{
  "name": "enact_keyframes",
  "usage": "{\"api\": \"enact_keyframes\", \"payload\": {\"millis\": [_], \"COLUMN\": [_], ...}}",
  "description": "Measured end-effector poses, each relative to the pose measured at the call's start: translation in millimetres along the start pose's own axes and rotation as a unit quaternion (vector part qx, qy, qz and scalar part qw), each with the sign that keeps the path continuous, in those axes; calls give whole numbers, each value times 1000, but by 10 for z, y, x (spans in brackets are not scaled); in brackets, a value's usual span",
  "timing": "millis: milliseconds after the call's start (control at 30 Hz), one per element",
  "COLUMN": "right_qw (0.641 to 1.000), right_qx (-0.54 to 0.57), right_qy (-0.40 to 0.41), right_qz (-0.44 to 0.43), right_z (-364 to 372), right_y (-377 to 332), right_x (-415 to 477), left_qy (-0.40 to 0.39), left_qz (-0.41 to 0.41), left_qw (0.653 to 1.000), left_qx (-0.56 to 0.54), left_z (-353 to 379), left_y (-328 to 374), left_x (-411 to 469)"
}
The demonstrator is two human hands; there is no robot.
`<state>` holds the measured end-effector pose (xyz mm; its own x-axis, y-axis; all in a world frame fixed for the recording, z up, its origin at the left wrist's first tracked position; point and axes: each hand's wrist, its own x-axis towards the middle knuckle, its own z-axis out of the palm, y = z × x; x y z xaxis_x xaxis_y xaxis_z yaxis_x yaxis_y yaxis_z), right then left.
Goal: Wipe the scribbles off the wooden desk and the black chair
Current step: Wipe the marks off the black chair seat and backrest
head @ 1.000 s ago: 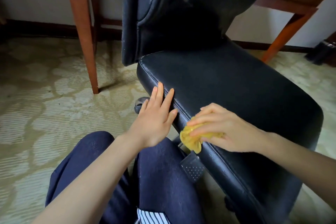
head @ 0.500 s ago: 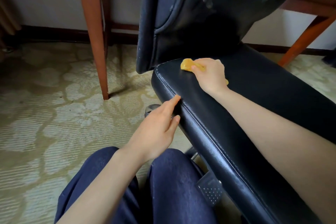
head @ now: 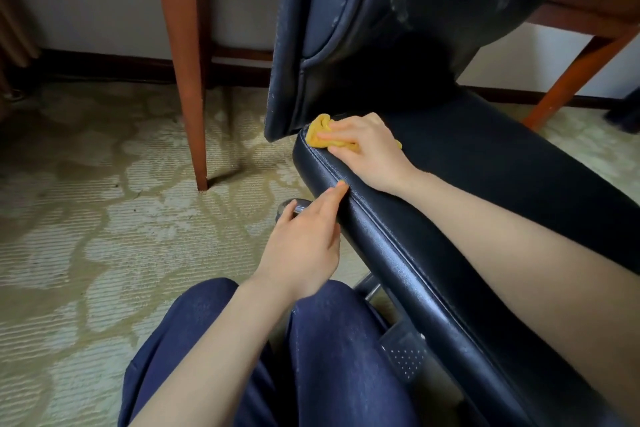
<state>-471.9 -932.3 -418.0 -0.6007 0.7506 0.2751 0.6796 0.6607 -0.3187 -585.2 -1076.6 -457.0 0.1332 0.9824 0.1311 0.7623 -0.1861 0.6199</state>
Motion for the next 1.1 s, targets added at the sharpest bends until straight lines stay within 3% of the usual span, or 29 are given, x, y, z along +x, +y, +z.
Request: {"api": "enact_keyframes", "payload": {"millis": [333,500,667,867,933,1100], "right_qw": [999,999,994,957,965,986], "right_qx": [26,6,-67,-138,-129,-74], "right_qy": [29,24,-17,-71,-33,142], "right_qz": [2,-23,-82,-247,-227,-39], "right_z": [-367,-570,-679,-736,-729,-615], "right_y": [27,11,-92,2,91,81], "right_x": [-1603,-2362,-2923,-3540,-3675,-3724], "left_qy": [26,-4,-7,-1,-12,-41], "left_qz": [-49,-97,-109,-74,-46,33], "left_qw": [998,995,994,997,999,997], "left_qx": [-6,7,-6,8,13,51], "left_z": [116,202,251,341,447,725], "left_y": [306,499,558,727,874,1258], "left_x": [7,14,-29,-183,-278,-427]}}
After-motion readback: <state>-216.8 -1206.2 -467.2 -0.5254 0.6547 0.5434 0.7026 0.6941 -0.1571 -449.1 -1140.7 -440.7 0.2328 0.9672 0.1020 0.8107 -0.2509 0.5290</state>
